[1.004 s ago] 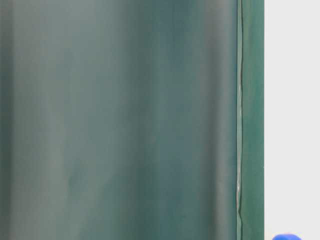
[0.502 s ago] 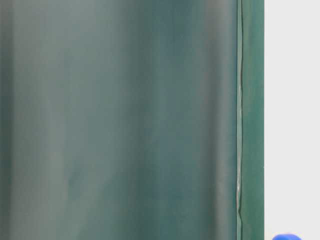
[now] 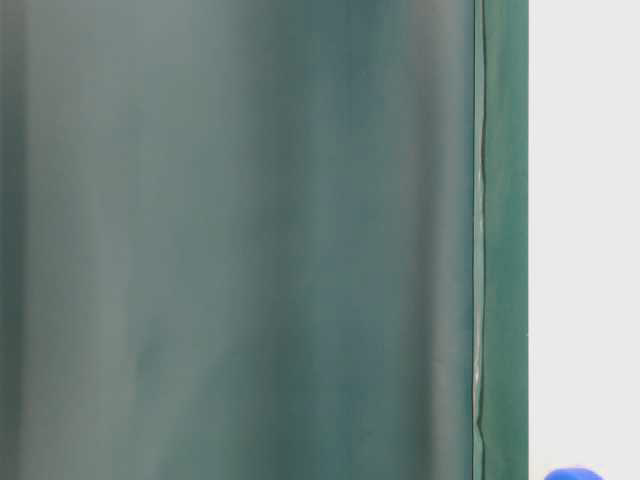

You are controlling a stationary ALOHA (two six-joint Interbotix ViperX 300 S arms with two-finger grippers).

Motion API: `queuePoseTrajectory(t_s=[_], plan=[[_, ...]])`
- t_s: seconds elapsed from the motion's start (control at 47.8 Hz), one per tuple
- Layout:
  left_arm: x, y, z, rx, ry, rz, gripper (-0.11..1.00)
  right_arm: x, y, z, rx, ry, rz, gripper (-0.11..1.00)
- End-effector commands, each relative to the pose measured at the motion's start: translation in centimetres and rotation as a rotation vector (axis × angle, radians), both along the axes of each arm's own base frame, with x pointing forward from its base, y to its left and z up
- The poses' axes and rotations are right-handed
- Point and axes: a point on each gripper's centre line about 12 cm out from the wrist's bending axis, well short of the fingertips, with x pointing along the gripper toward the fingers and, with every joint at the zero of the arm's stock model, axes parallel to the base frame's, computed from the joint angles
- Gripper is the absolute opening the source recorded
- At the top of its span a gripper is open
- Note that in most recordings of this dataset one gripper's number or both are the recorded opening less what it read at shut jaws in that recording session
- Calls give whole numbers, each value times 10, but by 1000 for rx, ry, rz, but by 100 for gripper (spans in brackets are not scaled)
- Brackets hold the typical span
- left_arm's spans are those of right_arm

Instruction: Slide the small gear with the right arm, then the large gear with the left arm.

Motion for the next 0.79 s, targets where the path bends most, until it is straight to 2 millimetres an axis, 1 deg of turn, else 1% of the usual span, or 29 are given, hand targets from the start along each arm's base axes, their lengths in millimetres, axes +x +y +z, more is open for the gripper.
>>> queuePoseTrajectory(t_s=[0.0, 0.335, 0.774], plan=[[7, -3, 11, 14, -44, -18, 0, 7, 4, 10, -6, -35, 24, 53], [16, -29, 18, 22, -91, -128, 0, 12, 24, 10, 21, -43, 106, 53], [19, -62, 20, 19, -115, -256, 0, 16, 45, 13, 16, -67, 202, 53]])
